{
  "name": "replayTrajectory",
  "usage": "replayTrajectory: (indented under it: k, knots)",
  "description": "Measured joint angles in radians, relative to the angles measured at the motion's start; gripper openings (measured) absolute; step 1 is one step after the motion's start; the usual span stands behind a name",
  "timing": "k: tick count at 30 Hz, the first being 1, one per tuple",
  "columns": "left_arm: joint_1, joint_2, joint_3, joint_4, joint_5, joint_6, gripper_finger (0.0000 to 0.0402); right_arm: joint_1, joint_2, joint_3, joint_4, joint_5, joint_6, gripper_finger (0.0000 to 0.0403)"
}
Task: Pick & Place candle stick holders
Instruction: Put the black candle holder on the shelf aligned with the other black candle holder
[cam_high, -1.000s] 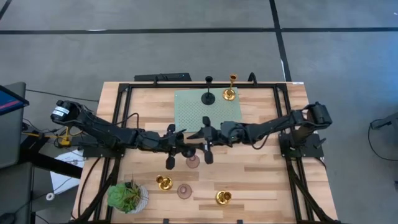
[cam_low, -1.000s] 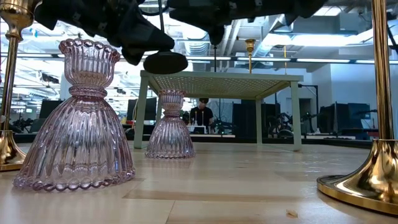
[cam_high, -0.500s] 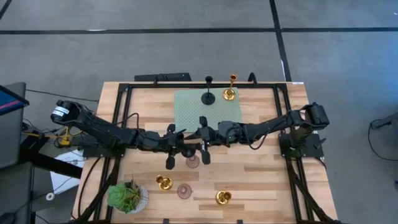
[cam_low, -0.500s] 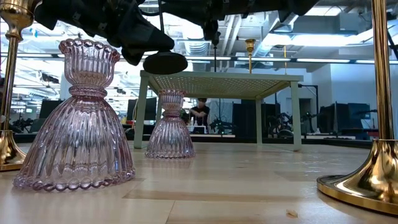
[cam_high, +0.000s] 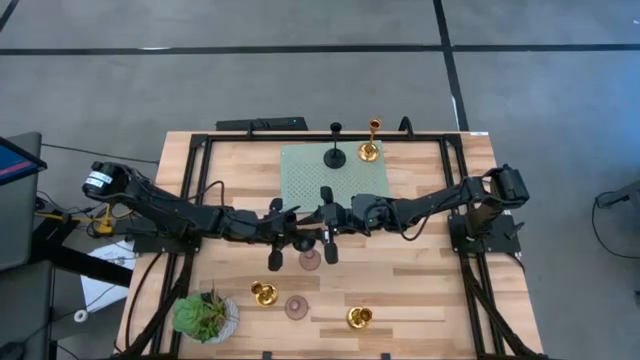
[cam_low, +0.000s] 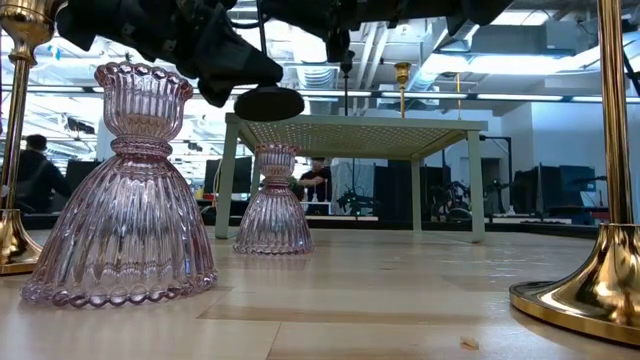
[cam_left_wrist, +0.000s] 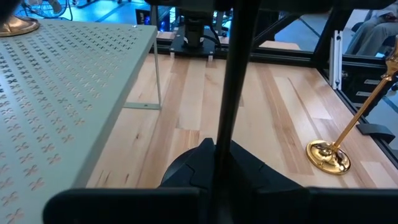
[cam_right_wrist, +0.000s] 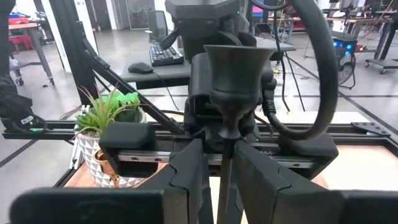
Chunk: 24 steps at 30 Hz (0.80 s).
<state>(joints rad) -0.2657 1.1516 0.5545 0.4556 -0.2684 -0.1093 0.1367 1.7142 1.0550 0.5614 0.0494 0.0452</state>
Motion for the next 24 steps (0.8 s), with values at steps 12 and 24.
replayTrajectory:
  k: [12,24]
  knots:
    - [0.0,0.01,0.0,0.046,0.007,0.0,0.0021,-0.002,0.0,0.0,0.0,0.0,0.0,0.0083]
    - [0.0,0.01,0.0,0.062,0.009,0.0,0.0021,-0.002,0.0,0.0,0.012,0.002,0.0,0.0049]
